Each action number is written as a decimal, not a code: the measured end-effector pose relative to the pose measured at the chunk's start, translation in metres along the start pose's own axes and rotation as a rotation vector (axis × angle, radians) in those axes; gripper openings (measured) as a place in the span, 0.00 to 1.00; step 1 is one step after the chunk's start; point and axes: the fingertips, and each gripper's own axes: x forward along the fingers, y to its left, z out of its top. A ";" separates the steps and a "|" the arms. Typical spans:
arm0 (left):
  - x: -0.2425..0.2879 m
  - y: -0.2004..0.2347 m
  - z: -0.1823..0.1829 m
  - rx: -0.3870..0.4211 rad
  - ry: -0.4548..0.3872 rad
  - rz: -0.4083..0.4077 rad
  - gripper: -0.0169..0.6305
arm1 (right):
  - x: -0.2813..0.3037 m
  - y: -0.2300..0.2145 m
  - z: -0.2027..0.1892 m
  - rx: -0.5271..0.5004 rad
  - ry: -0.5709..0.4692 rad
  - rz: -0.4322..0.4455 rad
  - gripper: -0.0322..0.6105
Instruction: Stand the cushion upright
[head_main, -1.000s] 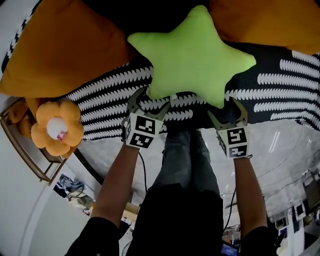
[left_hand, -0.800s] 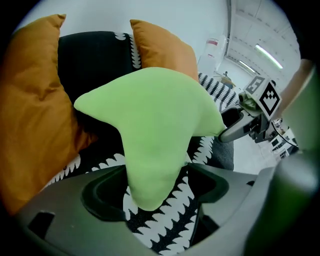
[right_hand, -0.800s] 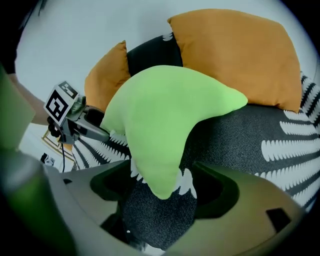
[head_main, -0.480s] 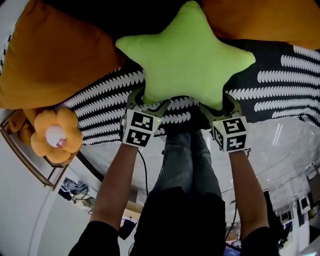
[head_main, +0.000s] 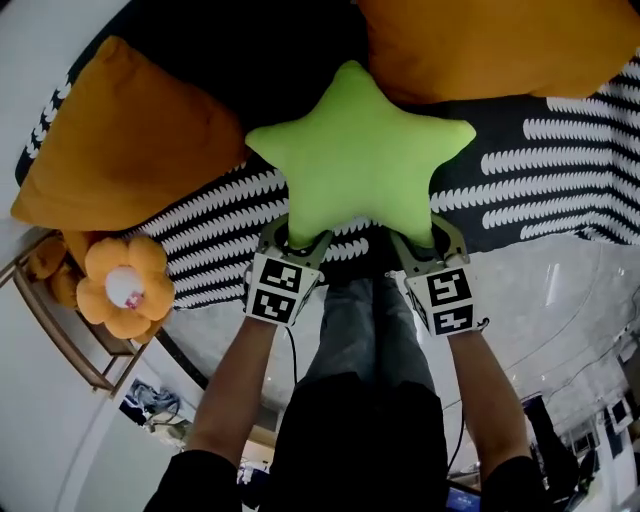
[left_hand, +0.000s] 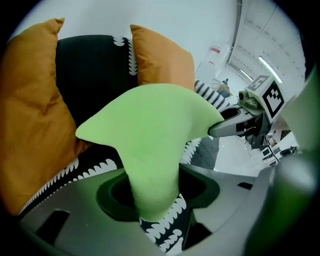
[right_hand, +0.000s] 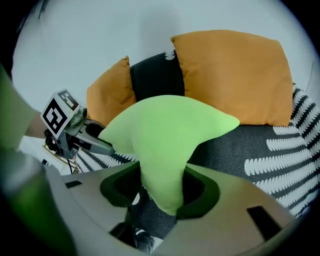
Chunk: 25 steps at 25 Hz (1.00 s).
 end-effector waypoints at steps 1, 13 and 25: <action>-0.007 -0.006 0.001 0.004 0.003 -0.005 0.39 | -0.008 0.002 0.000 0.001 -0.001 -0.001 0.37; -0.117 -0.073 0.054 0.153 -0.057 -0.084 0.38 | -0.151 0.037 0.038 0.018 -0.114 -0.130 0.37; -0.186 -0.150 0.197 0.400 -0.262 -0.058 0.38 | -0.294 -0.012 0.102 0.051 -0.390 -0.319 0.37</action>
